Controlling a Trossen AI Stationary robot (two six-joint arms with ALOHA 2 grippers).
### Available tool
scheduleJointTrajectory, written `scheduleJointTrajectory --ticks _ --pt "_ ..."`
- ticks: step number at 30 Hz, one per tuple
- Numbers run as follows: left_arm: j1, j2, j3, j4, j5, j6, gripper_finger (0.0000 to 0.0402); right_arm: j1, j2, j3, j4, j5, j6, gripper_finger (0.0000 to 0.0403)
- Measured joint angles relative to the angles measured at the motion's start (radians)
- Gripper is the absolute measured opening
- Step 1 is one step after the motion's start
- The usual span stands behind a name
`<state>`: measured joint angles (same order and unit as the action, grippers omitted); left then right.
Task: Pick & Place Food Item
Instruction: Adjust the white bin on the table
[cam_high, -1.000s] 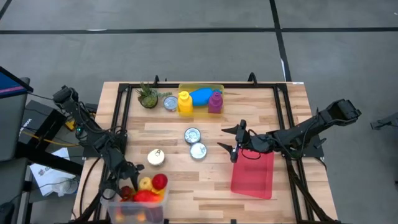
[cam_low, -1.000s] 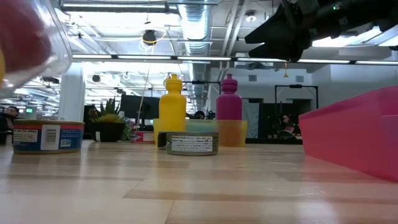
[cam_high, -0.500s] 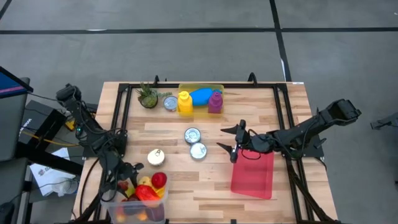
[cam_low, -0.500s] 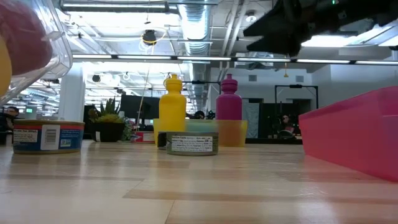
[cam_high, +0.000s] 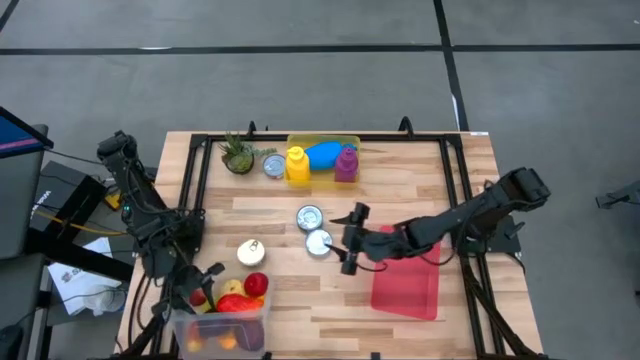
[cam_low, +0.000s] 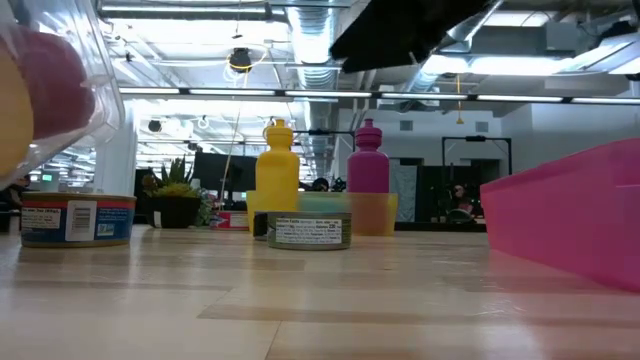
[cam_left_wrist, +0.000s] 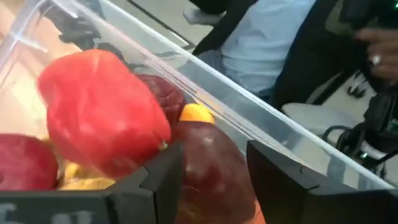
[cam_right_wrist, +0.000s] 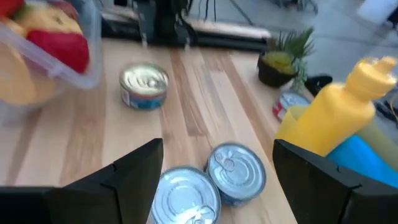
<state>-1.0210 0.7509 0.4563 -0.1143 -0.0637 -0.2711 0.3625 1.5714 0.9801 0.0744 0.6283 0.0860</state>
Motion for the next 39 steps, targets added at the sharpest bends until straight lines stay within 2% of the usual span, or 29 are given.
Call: scheduleJointTrajectory --ticks 4,12,18,30,36,39 --pt "-0.06 0.036 0.044 -0.045 -0.06 0.025 0.015 -0.006 0.052 0.067 -0.064 -0.002 0.007 0.0291" --pt "-0.129 0.158 0.128 -0.044 -0.066 0.063 0.0104 0.021 0.041 0.098 -0.055 -0.021 -0.034 0.0291" --pt "-0.13 0.225 0.166 -0.041 -0.061 0.063 0.0074 0.037 0.034 0.1 -0.034 -0.022 -0.042 0.0291" --pt "-0.116 0.321 0.168 -0.025 -0.073 0.061 0.004 0.037 0.037 0.1 -0.014 -0.026 -0.034 0.0291" --pt "-0.094 0.316 0.168 -0.077 -0.197 0.061 0.0014 0.044 0.037 0.1 0.026 -0.026 -0.057 0.0291" --pt "-0.085 0.316 0.168 -0.112 -0.218 0.046 0.0003 0.051 0.037 0.1 0.028 -0.025 -0.061 0.0291"
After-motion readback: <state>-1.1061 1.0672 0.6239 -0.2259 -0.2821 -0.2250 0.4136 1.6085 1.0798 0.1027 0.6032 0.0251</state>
